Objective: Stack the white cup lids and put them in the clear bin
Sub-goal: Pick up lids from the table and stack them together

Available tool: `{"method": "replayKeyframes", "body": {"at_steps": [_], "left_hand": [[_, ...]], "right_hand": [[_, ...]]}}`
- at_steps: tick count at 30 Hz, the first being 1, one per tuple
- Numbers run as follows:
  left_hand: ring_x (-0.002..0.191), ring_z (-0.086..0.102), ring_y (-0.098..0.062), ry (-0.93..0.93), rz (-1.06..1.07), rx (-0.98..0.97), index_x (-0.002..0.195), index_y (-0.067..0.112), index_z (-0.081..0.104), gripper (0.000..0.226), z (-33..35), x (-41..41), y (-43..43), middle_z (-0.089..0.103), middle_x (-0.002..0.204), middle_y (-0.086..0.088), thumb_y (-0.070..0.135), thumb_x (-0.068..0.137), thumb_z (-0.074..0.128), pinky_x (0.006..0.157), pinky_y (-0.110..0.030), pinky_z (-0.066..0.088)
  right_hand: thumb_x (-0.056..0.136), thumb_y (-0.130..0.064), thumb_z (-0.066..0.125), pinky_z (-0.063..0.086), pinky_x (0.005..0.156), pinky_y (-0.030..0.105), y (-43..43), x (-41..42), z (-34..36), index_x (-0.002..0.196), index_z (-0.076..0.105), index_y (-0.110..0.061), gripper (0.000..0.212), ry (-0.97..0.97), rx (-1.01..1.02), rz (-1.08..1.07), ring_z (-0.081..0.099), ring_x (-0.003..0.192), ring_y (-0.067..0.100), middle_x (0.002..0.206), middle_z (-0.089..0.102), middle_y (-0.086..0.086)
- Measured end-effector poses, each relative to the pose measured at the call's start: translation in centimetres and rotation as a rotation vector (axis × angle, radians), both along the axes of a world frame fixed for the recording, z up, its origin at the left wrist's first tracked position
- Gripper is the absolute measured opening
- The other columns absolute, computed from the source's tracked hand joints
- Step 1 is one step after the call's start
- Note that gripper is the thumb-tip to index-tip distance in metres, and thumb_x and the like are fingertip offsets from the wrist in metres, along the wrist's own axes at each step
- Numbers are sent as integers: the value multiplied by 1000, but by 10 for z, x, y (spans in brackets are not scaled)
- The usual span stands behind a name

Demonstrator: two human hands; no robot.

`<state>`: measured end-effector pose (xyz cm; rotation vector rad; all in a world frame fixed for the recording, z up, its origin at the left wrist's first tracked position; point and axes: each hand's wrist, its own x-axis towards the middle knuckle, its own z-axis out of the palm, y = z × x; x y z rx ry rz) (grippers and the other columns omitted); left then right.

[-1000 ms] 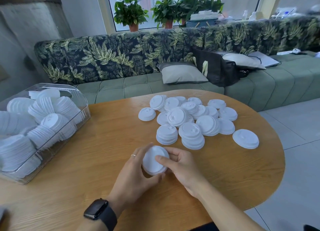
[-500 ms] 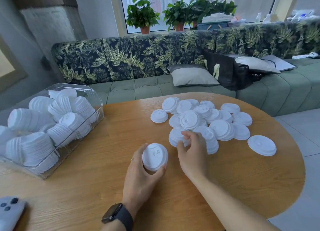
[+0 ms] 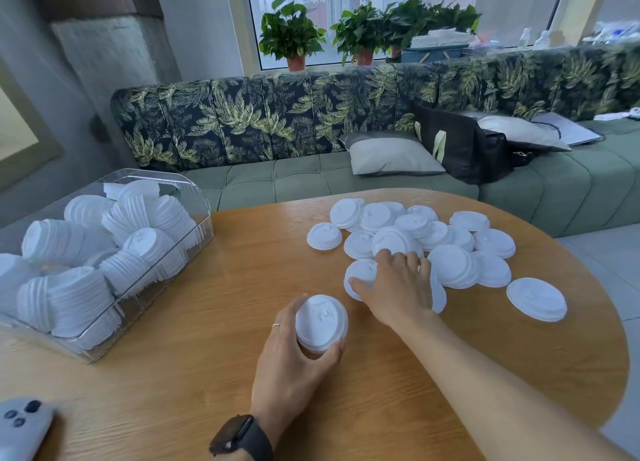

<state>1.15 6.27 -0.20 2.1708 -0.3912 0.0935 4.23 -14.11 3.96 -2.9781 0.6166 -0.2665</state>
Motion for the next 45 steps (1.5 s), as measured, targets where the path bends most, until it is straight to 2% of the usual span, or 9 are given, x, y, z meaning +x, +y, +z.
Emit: {"method": "replayKeyframes", "body": {"at_steps": [9, 15, 19, 26, 29, 33, 37, 40, 45], "left_hand": [[123, 42, 9, 10, 11, 8, 145, 36, 39, 86, 2, 0, -1, 48, 135, 26, 52, 72, 82, 90, 5, 26], [124, 42, 7, 15, 17, -11, 146, 33, 40, 87, 3, -1, 0, 50, 139, 21, 52, 72, 82, 92, 4, 27], [122, 42, 9, 13, 35, -47, 145, 33, 41, 86, 4, -2, 0, 50, 138, 21, 50, 72, 83, 91, 3, 28], [128, 47, -1, 36, 74, -128, 147, 30, 40, 95, 5, -3, 1, 51, 141, 17, 62, 67, 80, 107, -24, 40], [125, 50, 2, 41, 58, -144, 144, 31, 44, 94, 6, -3, 1, 54, 138, 18, 69, 66, 78, 107, -30, 44], [115, 61, -2, 101, -3, -211, 131, 37, 53, 75, 6, -4, 2, 66, 122, 19, 58, 67, 87, 97, -34, 53], [111, 67, -6, 229, -87, -332, 126, 29, 59, 65, 13, -4, 2, 71, 118, 13, 48, 71, 88, 98, -38, 55], [110, 69, -7, 286, -105, -400, 126, 27, 61, 65, 17, -4, 0, 73, 117, 12, 49, 69, 85, 97, -37, 55], [109, 69, -7, 342, -82, -451, 126, 27, 61, 68, 17, -3, -2, 73, 116, 12, 51, 67, 85, 94, -32, 55]], "right_hand": [[88, -74, 49, 30, 107, 43, 1, -1, -5, 129, 56, -20, 68, -37, 41, 25, 52, 124, 28, 126, 67, 3], [85, -69, 59, 31, 106, 39, 8, -15, -12, 138, 53, -27, 67, -249, 143, 128, 50, 126, 23, 134, 62, -5], [85, -54, 72, 41, 103, 31, 9, -27, -18, 144, 50, -23, 71, -394, 359, 227, 46, 129, 19, 138, 54, -5], [77, -36, 86, 45, 92, 7, 23, -63, -39, 144, 55, -22, 76, -617, 603, 253, 45, 121, -10, 134, 48, -14], [76, -42, 84, 44, 101, 12, 31, -76, -50, 141, 59, -18, 74, -603, 654, 303, 51, 124, -2, 131, 49, -12], [80, -50, 73, 39, 103, 7, 40, -83, -50, 143, 56, -16, 73, -537, 685, 366, 47, 127, -6, 133, 48, -13], [81, -47, 74, 38, 108, 10, 43, -85, -51, 149, 50, -17, 78, -463, 675, 414, 42, 130, -7, 138, 43, -13], [81, -46, 80, 29, 107, 2, 42, -83, -49, 158, 34, -22, 93, -408, 736, 366, 35, 136, -8, 147, 37, -15], [62, -62, 87, 49, 109, 31, 37, -76, -50, 161, 23, -33, 121, -298, 991, 271, 55, 129, 1, 138, 56, -21]]}}
